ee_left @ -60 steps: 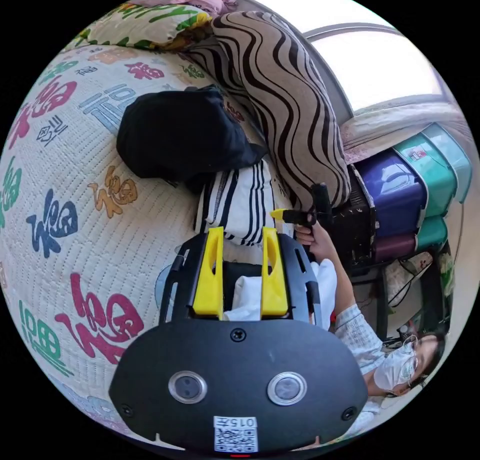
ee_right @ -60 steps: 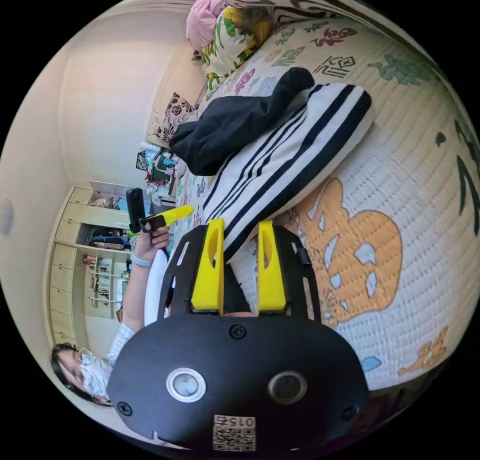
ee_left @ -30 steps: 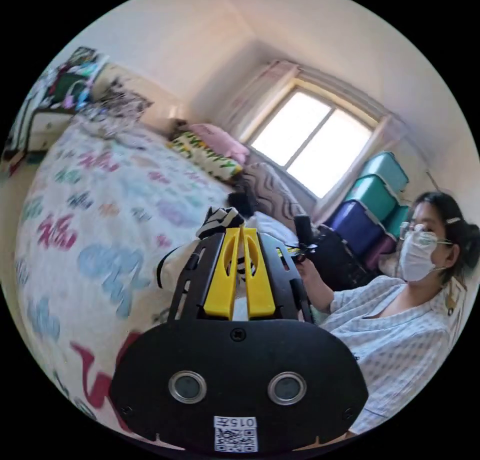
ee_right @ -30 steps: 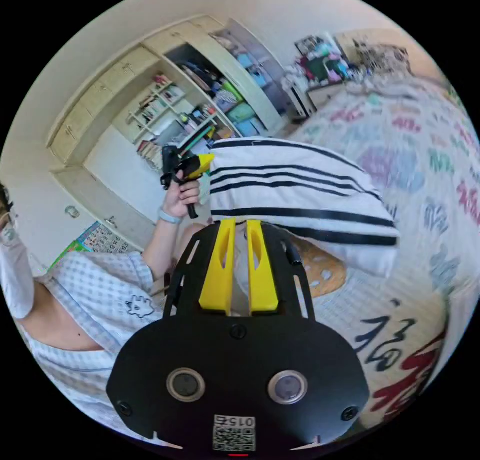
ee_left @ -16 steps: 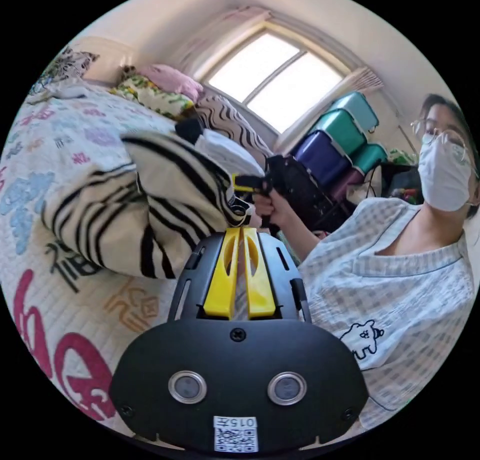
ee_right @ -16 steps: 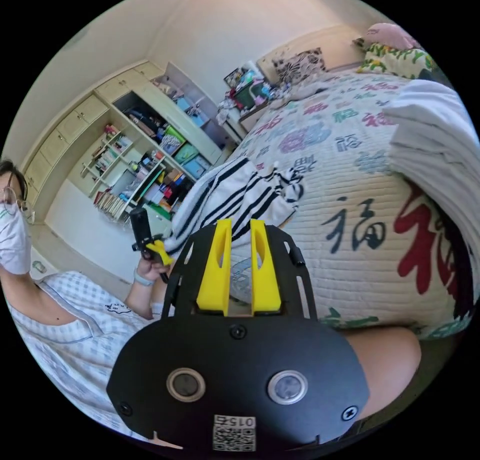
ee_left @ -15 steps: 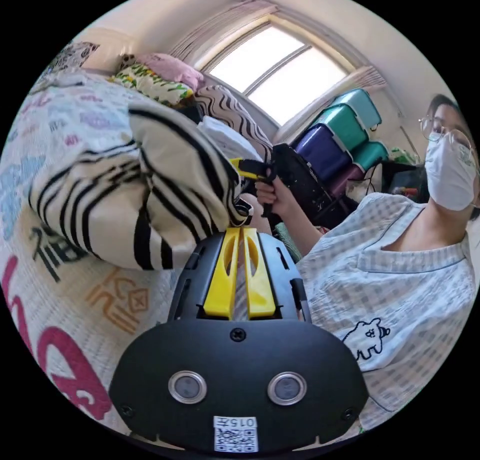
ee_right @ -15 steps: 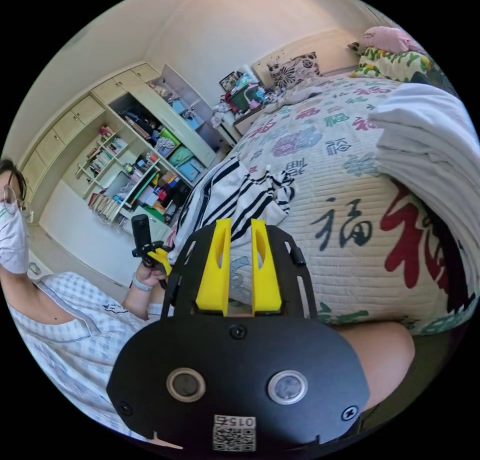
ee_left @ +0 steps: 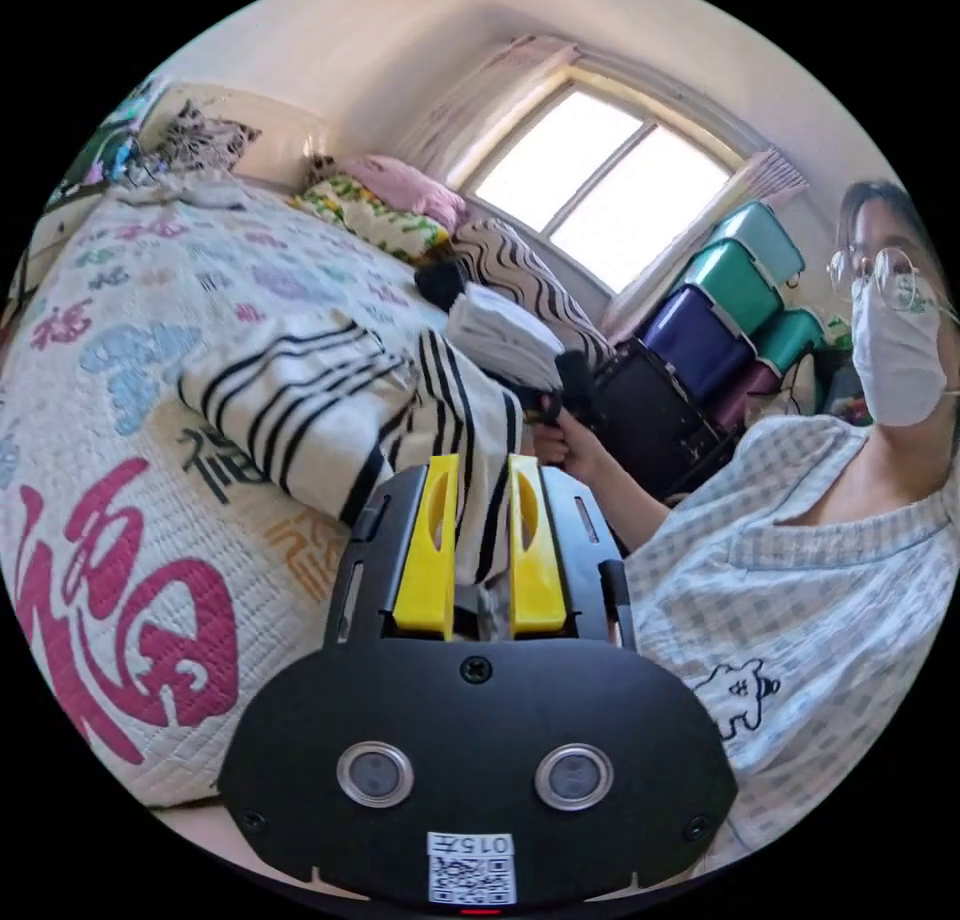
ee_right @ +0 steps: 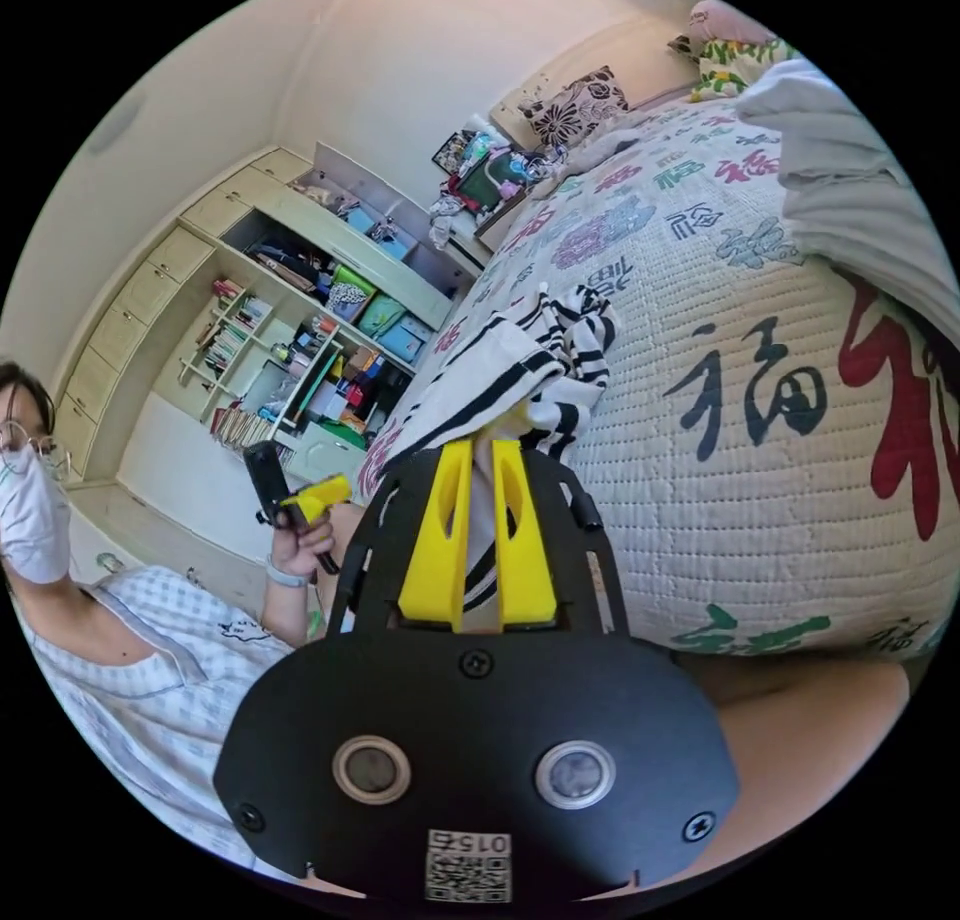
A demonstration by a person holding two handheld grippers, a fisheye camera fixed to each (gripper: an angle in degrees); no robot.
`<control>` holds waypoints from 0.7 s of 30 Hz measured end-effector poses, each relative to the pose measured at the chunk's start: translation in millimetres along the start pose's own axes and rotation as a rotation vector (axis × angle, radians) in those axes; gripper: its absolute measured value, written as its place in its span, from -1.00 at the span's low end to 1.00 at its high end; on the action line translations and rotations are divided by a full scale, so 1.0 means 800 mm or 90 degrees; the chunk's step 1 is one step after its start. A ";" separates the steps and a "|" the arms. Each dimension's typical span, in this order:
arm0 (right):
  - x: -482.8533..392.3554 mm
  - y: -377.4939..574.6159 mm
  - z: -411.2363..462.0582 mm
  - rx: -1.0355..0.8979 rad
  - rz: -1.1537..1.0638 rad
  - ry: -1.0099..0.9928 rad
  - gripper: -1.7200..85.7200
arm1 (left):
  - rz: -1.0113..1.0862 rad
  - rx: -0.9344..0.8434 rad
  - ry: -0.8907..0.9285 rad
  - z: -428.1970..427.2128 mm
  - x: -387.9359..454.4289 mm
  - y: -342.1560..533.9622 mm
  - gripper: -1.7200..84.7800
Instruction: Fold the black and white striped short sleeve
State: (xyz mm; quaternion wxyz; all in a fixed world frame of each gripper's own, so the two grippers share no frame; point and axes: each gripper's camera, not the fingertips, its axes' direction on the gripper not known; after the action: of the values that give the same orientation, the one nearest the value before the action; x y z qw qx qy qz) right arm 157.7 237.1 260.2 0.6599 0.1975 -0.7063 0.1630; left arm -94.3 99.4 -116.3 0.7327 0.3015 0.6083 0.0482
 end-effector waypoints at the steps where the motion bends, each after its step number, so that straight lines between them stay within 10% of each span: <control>1: -0.002 0.002 0.004 -0.003 -0.006 0.004 -0.85 | 0.004 0.002 -0.006 0.001 0.005 -0.009 -0.72; 15: -0.099 0.055 0.085 -0.043 -0.230 0.155 -0.86 | 0.097 -0.175 0.061 0.128 0.051 -0.098 -0.90; 21: -0.082 0.061 0.098 -0.047 -0.182 0.098 -0.79 | 0.099 -0.064 0.017 0.057 0.059 -0.088 -0.98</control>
State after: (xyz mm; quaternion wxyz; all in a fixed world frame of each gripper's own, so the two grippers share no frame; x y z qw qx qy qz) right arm 69.3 245.0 190.0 0.7351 0.2586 -0.6242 0.0564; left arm -61.0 45.1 -188.8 0.7330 0.3095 0.5895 0.1394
